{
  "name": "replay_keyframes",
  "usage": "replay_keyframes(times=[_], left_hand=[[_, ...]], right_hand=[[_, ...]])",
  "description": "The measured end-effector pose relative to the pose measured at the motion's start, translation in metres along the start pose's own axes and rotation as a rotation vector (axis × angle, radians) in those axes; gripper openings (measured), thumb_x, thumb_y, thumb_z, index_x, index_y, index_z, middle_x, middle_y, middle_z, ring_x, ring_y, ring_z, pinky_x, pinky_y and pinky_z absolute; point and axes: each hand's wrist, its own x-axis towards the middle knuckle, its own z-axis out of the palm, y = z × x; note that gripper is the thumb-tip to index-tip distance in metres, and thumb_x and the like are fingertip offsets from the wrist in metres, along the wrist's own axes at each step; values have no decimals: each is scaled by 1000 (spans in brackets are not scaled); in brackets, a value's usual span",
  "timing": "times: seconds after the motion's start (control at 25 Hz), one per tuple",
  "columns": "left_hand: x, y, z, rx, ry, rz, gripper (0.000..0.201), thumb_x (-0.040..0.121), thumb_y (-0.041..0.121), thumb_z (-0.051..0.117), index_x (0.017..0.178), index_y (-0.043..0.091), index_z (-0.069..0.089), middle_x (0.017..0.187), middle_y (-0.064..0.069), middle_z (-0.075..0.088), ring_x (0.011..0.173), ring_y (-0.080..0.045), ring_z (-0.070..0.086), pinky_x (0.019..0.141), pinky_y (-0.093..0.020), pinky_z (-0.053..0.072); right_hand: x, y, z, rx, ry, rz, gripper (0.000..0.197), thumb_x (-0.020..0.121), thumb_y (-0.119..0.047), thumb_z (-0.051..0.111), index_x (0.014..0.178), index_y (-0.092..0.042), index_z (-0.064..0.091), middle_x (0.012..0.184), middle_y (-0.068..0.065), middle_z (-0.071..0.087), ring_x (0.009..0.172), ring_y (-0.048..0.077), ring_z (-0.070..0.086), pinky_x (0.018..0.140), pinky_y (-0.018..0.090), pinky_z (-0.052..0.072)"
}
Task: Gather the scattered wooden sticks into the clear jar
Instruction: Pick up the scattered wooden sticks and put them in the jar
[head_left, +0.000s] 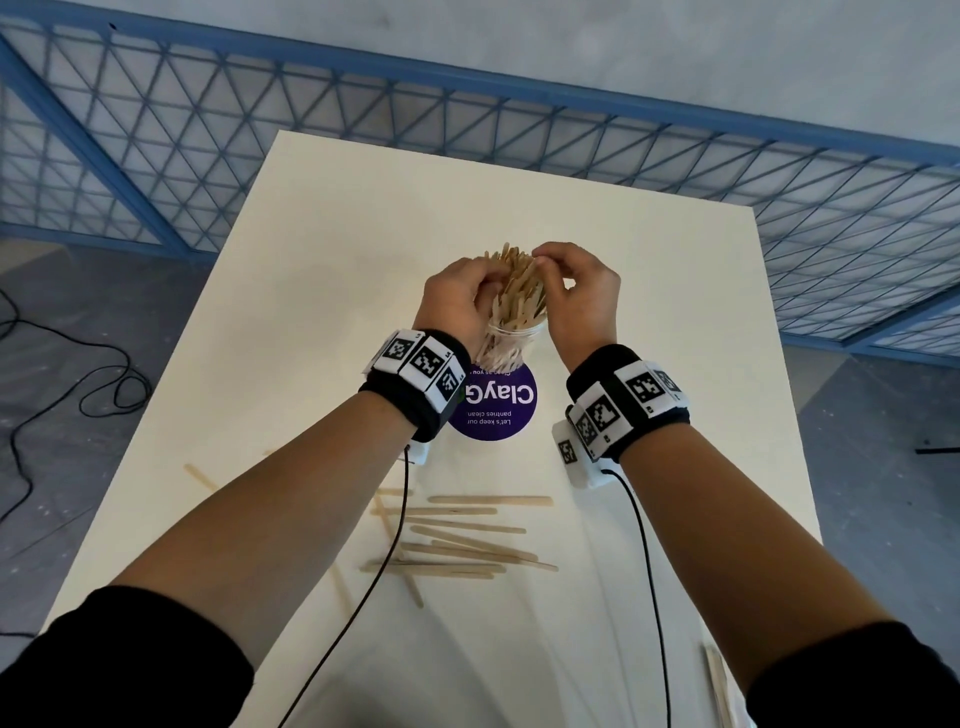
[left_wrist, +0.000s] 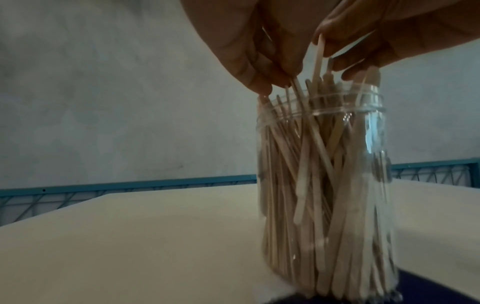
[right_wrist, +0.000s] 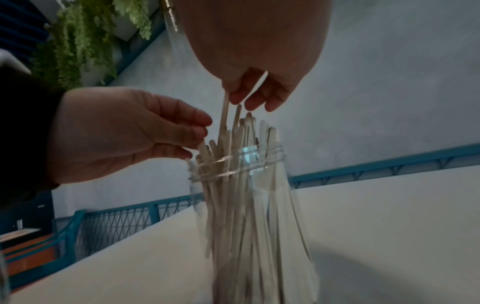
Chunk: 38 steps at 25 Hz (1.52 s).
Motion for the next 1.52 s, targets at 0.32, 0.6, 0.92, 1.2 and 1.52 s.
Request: replay_keyframes(times=[0.32,0.6,0.92,1.2,1.52], left_hand=[[6,5,-1,159,-121,-76,23,87,8,55,105,11,70,98,-11,73,89,-21,65,73,-14,42],[-28,-2,-26,175,-43,37,33,82,2,52,113,5,63,118,-17,58,107,-25,58,92,-14,36],[-146,-64,-87,671,-312,-463,40,87,18,56,127,19,52,147,-11,30,135,-33,29,108,-42,31],[-203,-99,-110,757,-334,-869,52,89,36,46,133,11,34,147,-24,20,135,-44,21,109,-51,31],[-208,-77,-93,629,-379,-669,30,88,5,47,116,1,56,127,-17,48,124,-34,42,102,-38,41]], right_hand=[[3,9,7,-216,-253,-34,17,81,-3,58,86,1,74,106,13,66,94,23,64,88,37,52],[-42,-5,-8,-342,-85,-301,26,83,-8,50,100,-1,69,106,16,64,103,30,58,89,26,44],[-193,18,-11,-776,-1053,32,79,74,-48,68,139,-19,35,147,0,34,134,22,31,108,39,30],[-237,18,1,-888,-975,-25,68,81,-37,63,140,-19,32,145,1,35,131,24,34,107,39,29],[-243,22,-5,-857,-850,146,33,91,-11,49,124,-11,48,121,10,54,110,29,47,91,37,39]])
